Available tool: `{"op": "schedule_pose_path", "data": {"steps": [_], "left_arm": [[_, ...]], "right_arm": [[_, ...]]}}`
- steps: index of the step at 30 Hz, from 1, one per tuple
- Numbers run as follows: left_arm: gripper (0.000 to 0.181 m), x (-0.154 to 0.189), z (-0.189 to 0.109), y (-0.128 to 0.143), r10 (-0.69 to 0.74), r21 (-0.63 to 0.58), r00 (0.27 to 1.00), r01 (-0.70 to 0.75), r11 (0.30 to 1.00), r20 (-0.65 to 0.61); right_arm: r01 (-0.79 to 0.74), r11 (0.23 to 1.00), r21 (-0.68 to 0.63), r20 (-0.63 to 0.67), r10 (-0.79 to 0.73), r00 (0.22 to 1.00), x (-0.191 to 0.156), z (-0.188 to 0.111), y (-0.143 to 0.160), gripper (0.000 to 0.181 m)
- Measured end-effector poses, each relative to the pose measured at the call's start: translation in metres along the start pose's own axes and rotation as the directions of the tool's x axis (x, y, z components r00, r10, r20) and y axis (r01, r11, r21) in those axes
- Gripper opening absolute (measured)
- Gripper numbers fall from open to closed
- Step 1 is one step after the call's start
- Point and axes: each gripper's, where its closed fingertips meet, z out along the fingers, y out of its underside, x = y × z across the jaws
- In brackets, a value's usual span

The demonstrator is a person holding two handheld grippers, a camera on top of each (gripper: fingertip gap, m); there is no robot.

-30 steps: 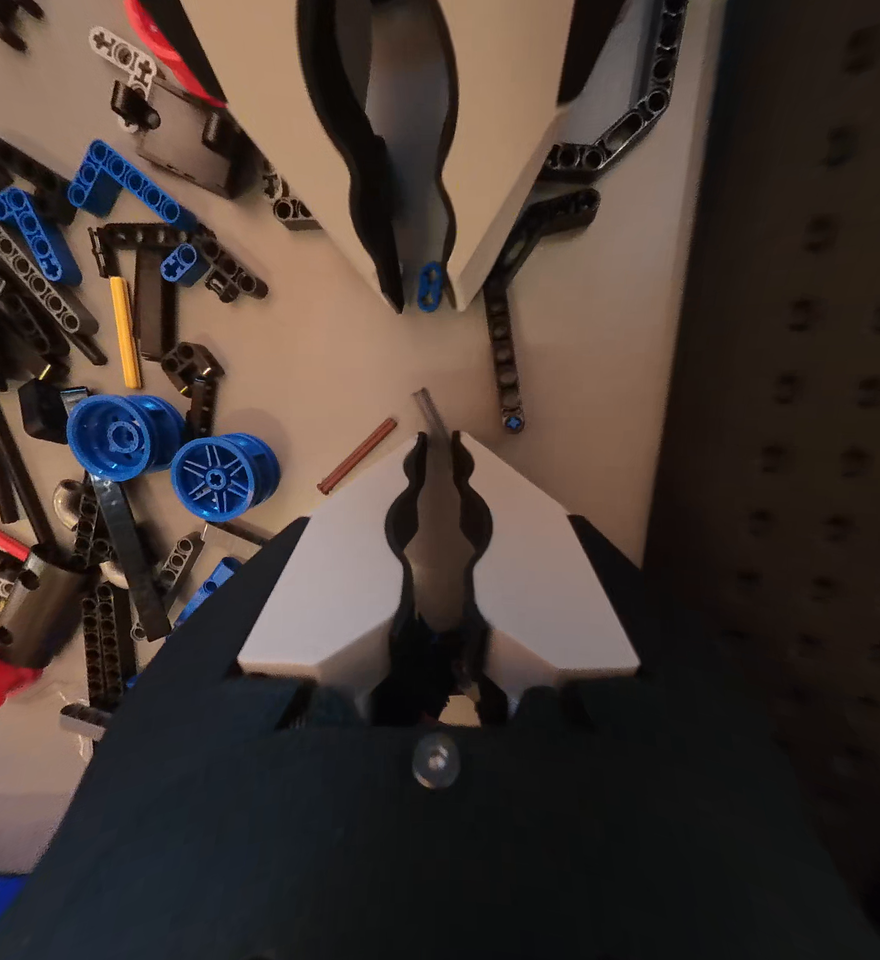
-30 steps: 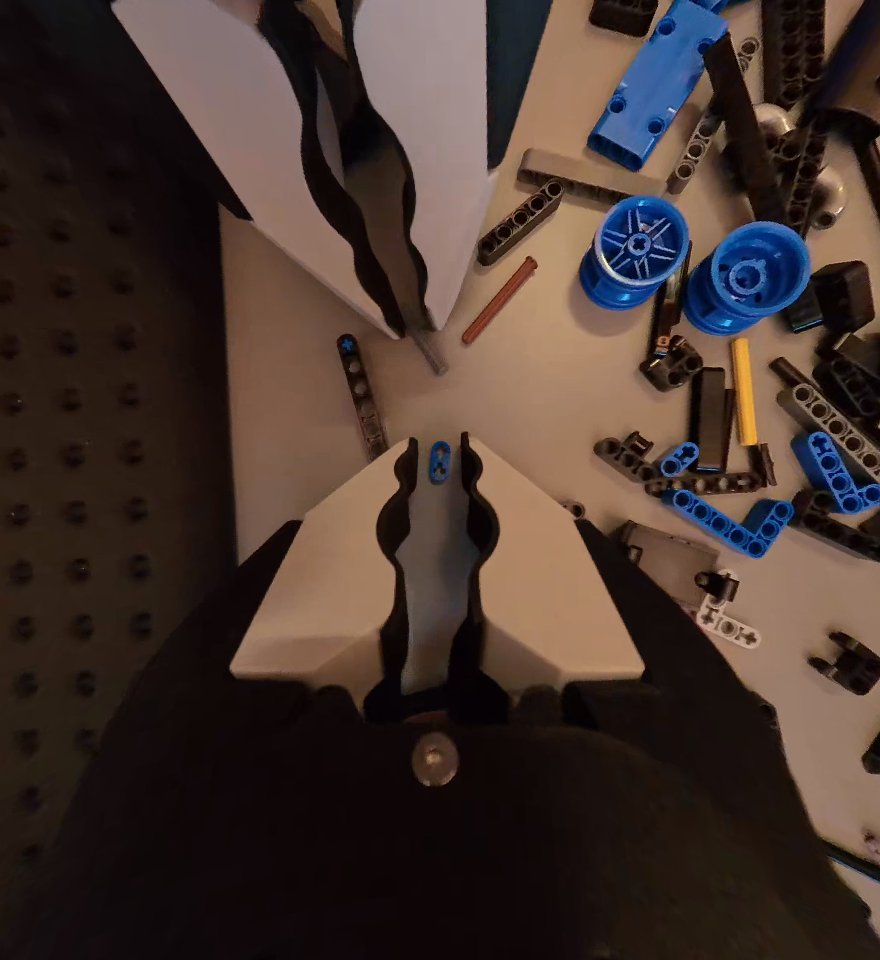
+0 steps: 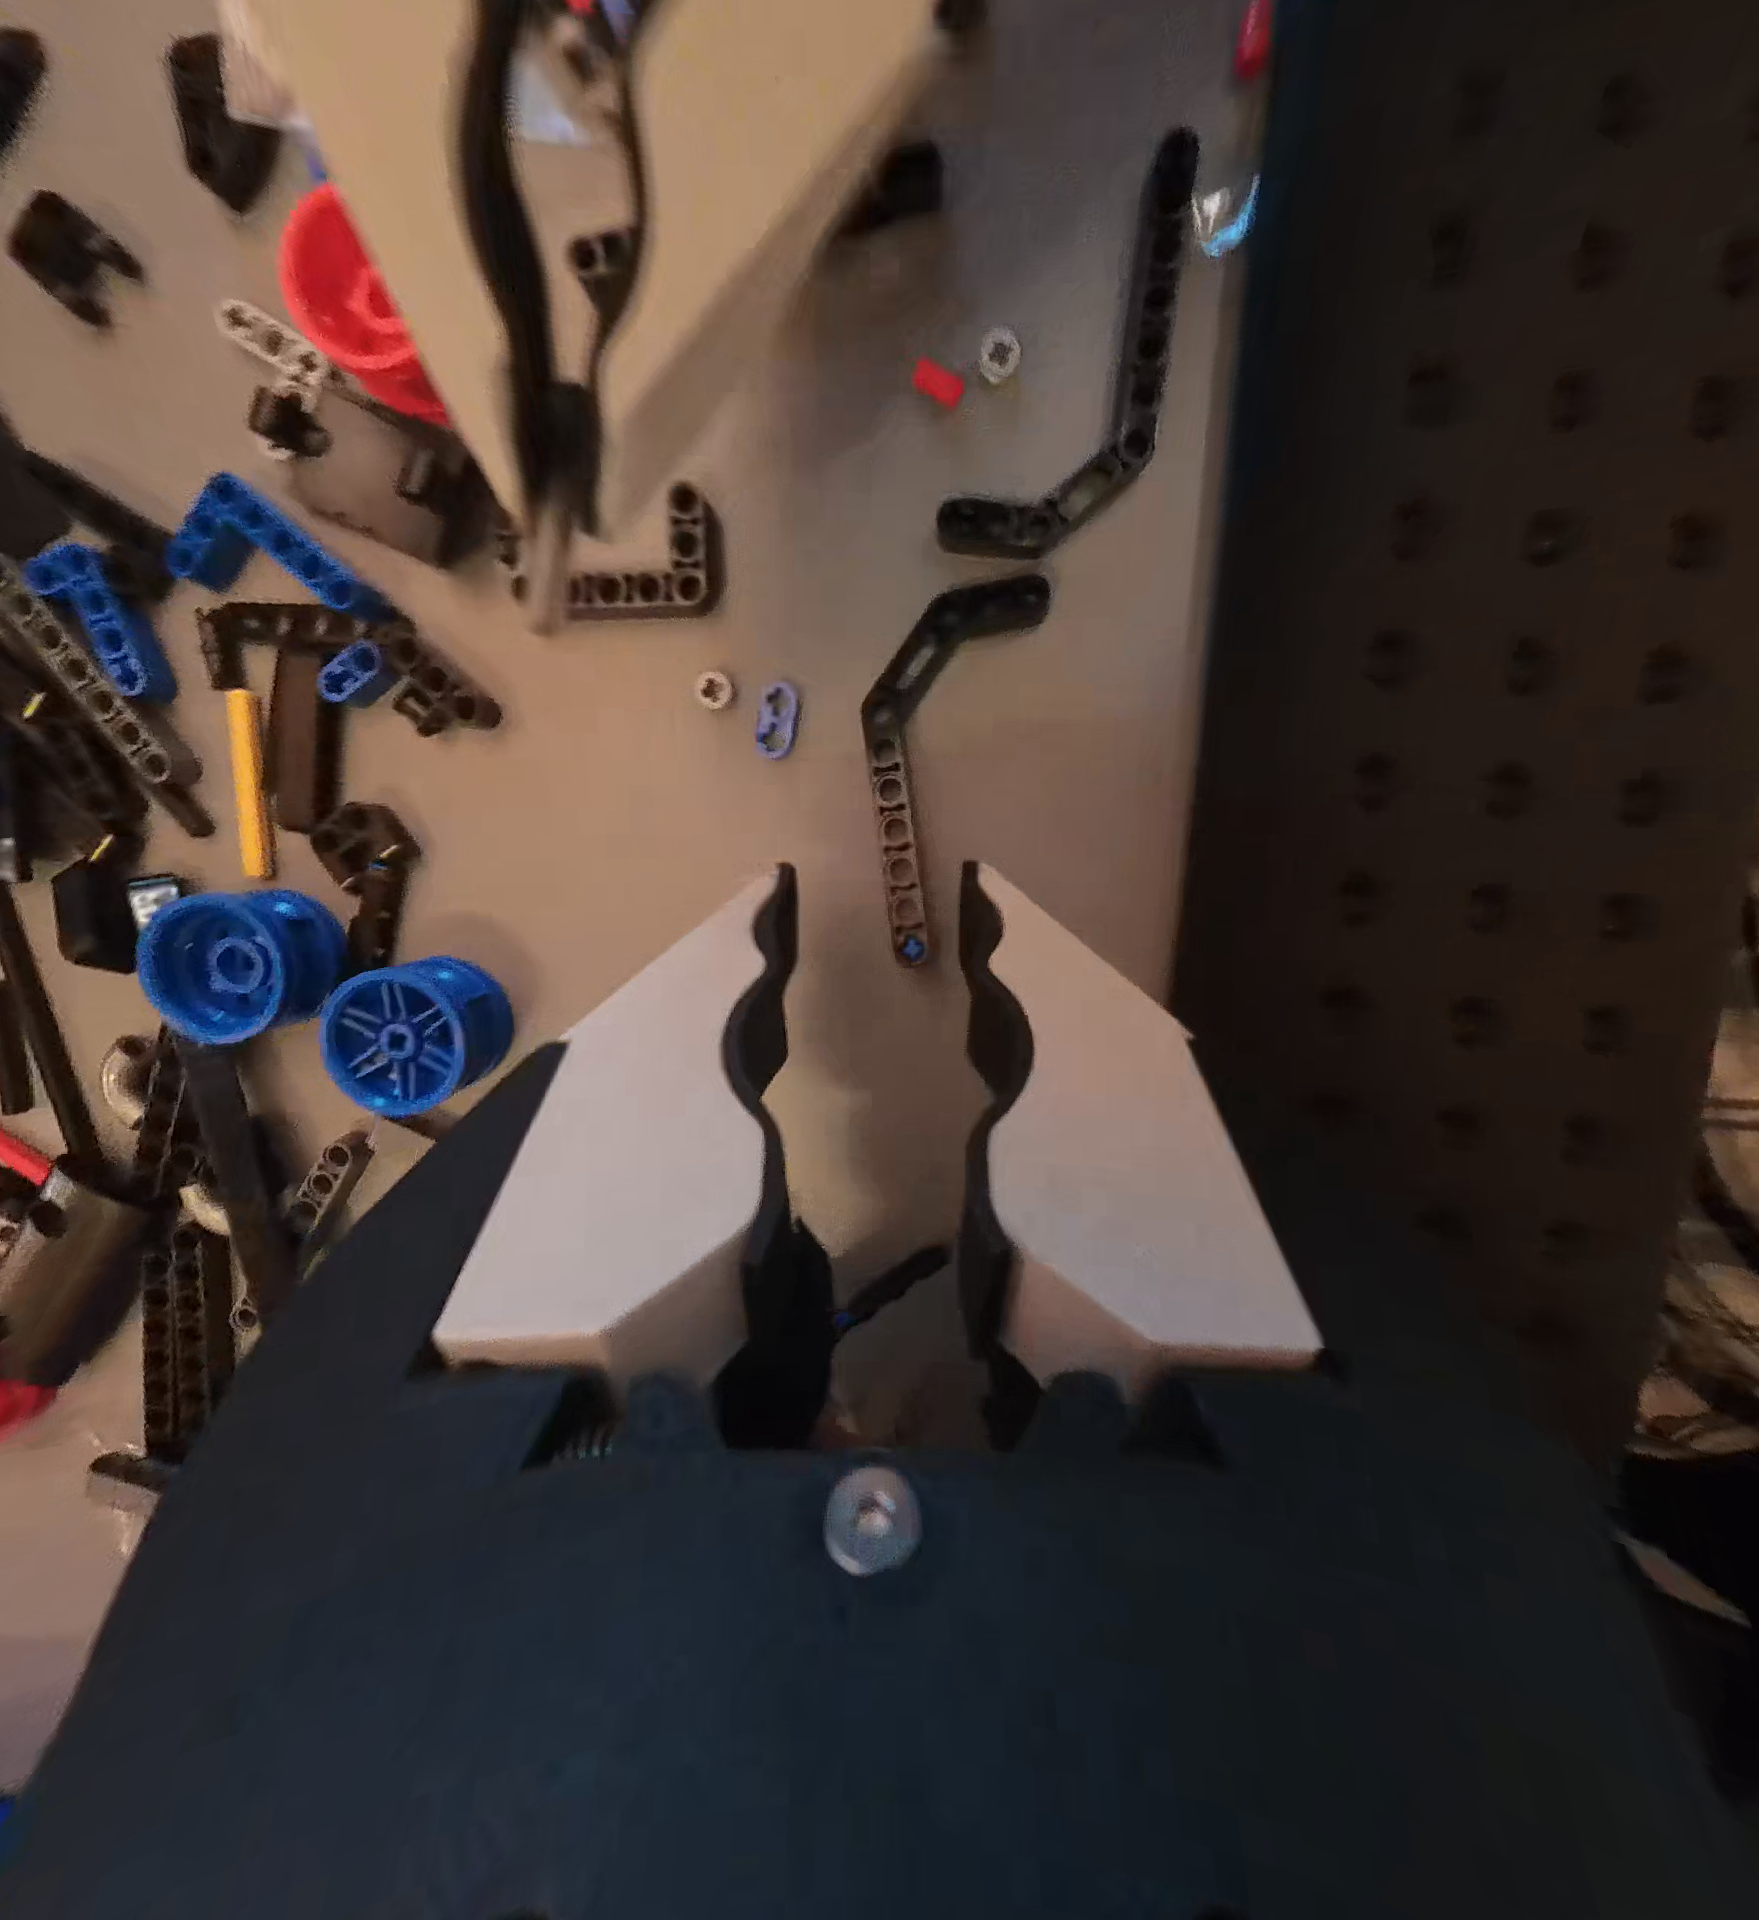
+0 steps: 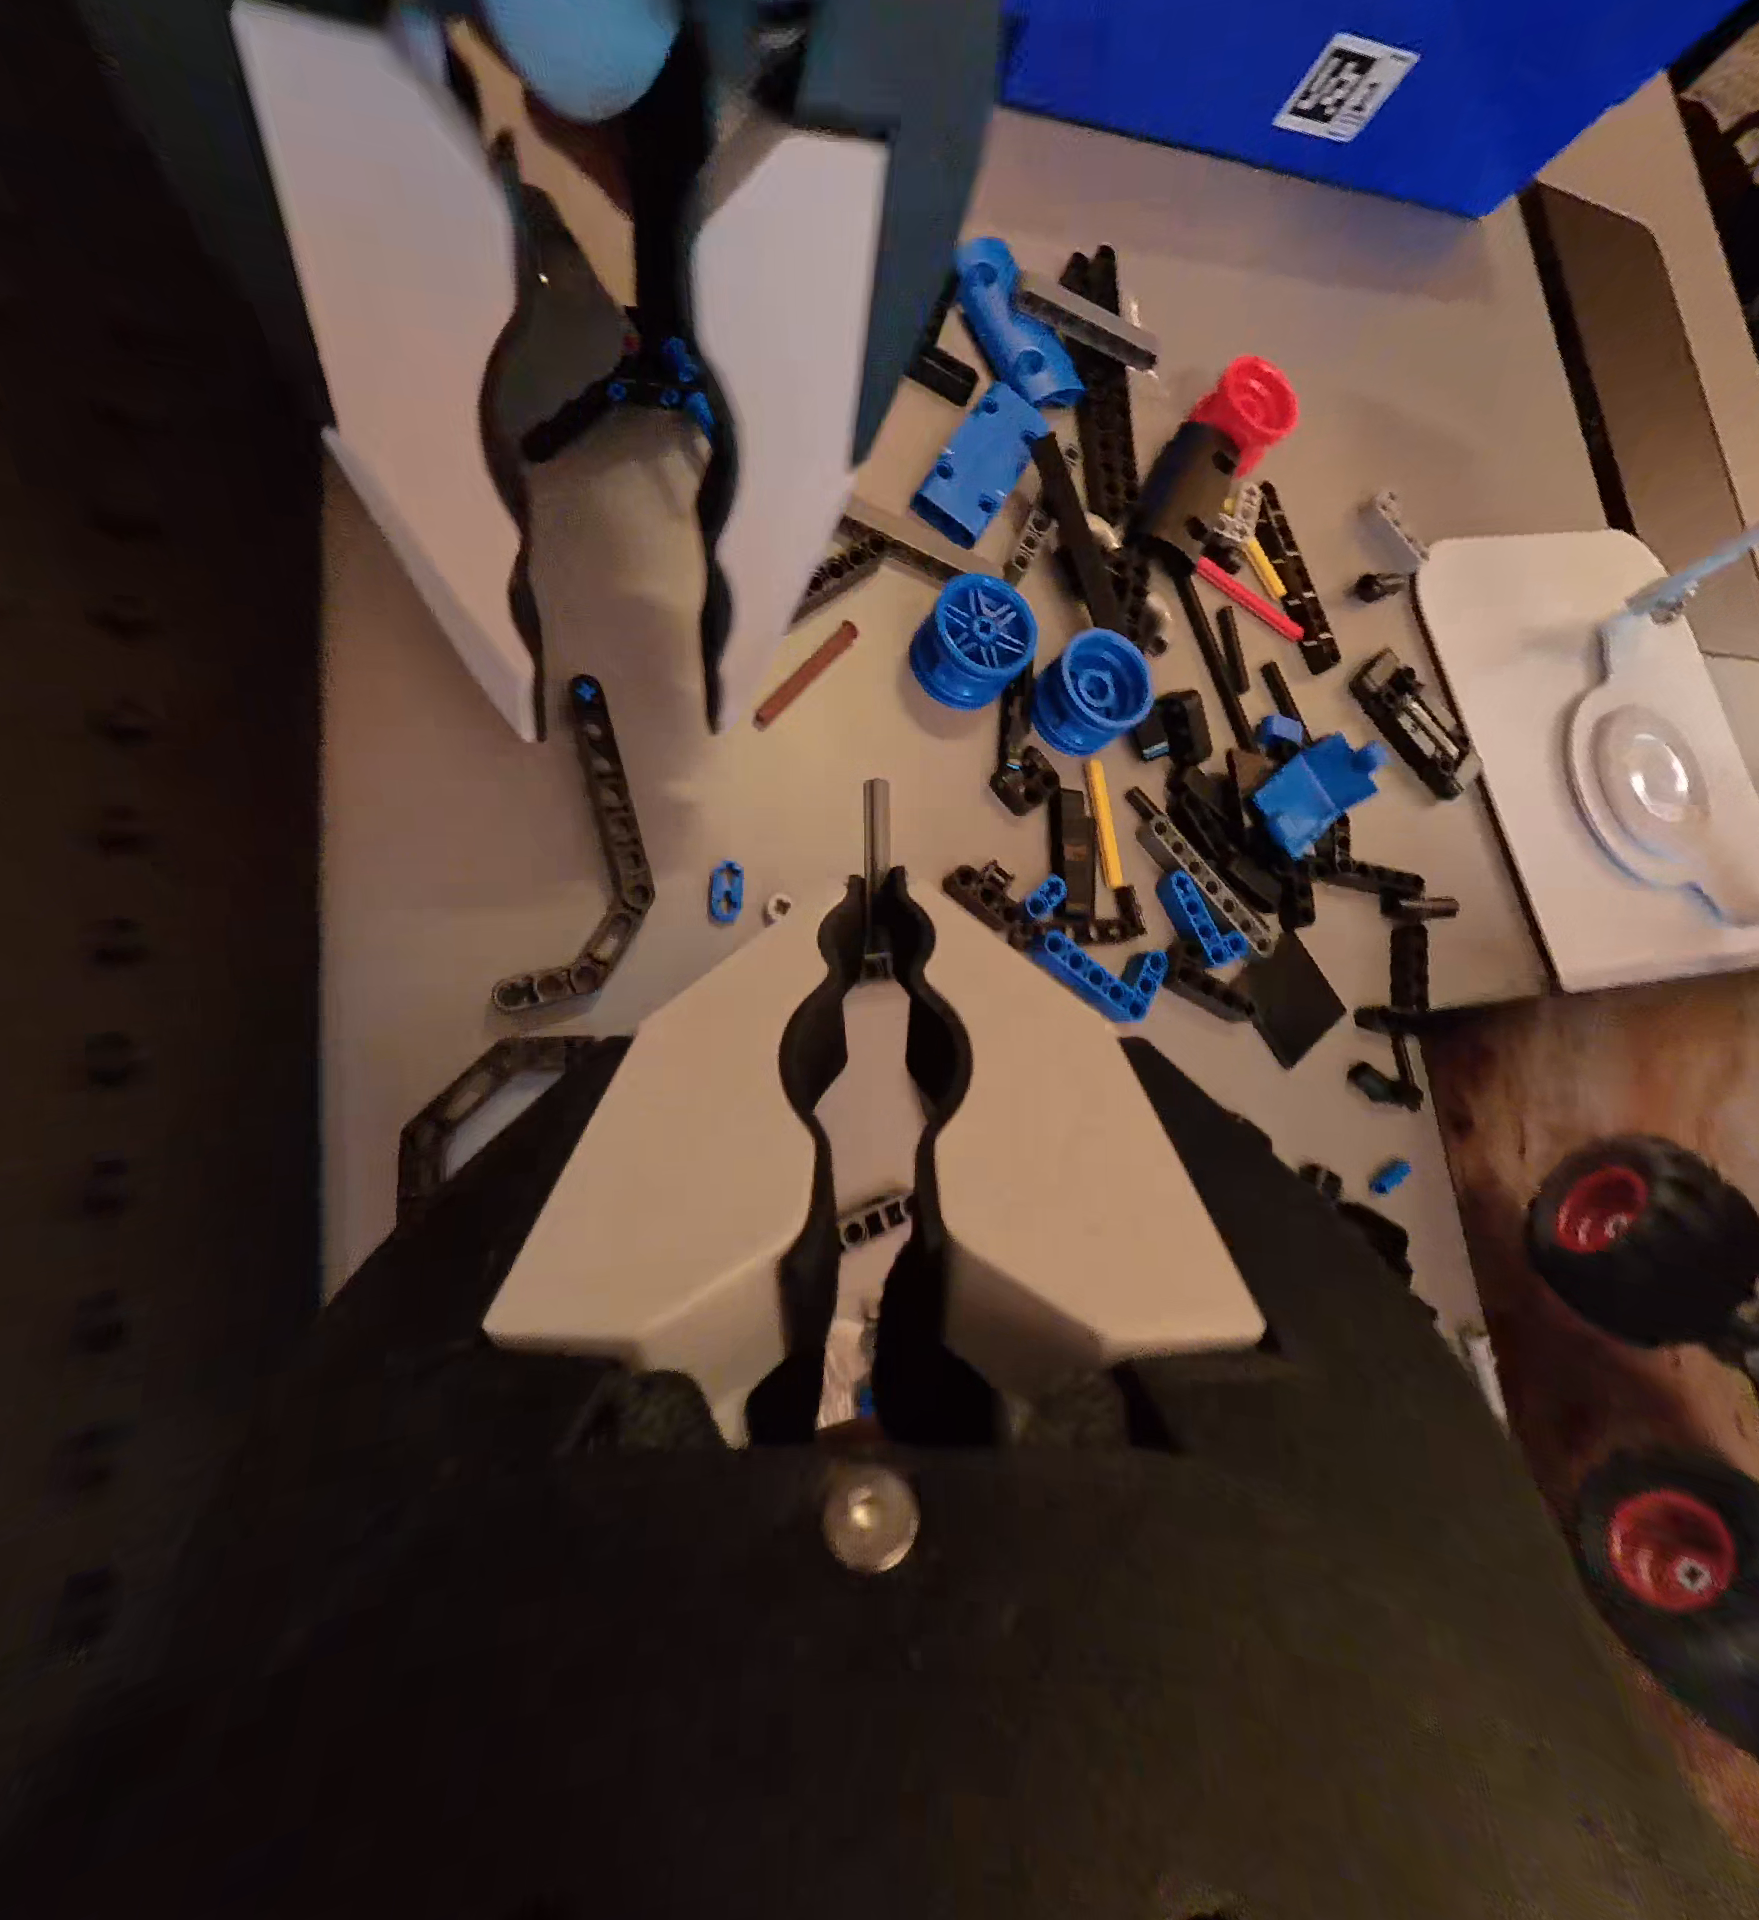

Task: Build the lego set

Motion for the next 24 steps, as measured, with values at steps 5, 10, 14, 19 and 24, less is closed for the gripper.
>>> {"op": "schedule_pose_path", "data": {"steps": [5, 10, 14, 19, 24], "left_arm": [[0.006, 0.0, 0.014, 0.013, 0.066, -0.132, 0.996, -0.059, 0.99, 0.055], [0.005, -0.008, 0.004, 0.012, 0.041, -0.081, 0.994, -0.033, 0.996, 0.099], [0.005, -0.019, -0.036, -0.019, -0.049, 0.236, 0.99, 0.016, 0.972, 0.134], [0.005, -0.029, -0.107, -0.056, -0.24, 0.706, 0.97, 0.153, 0.691, 0.024], [0.005, -0.022, -0.138, -0.072, -0.267, 0.872, 0.936, 0.321, 0.369, -0.231]], "right_arm": [[-0.027, 0.999, 0.019, -0.027, 0.028, 0.999, 0.003, -0.01, 0.006, 0.002], [-0.054, 0.997, 0.059, -0.045, 0.057, 0.997, 0.006, -0.02, 0.006, 0.002], [-0.123, 0.979, 0.164, -0.056, 0.134, 0.989, 0.015, -0.043, -0.004, 0.001], [-0.187, 0.932, 0.311, -0.024, 0.204, 0.979, 0.015, -0.067, -0.027, 0.002], [-0.079, 0.934, 0.349, -0.079, 0.114, 0.99, 0.002, -0.07, -0.067, 0.002]]}}
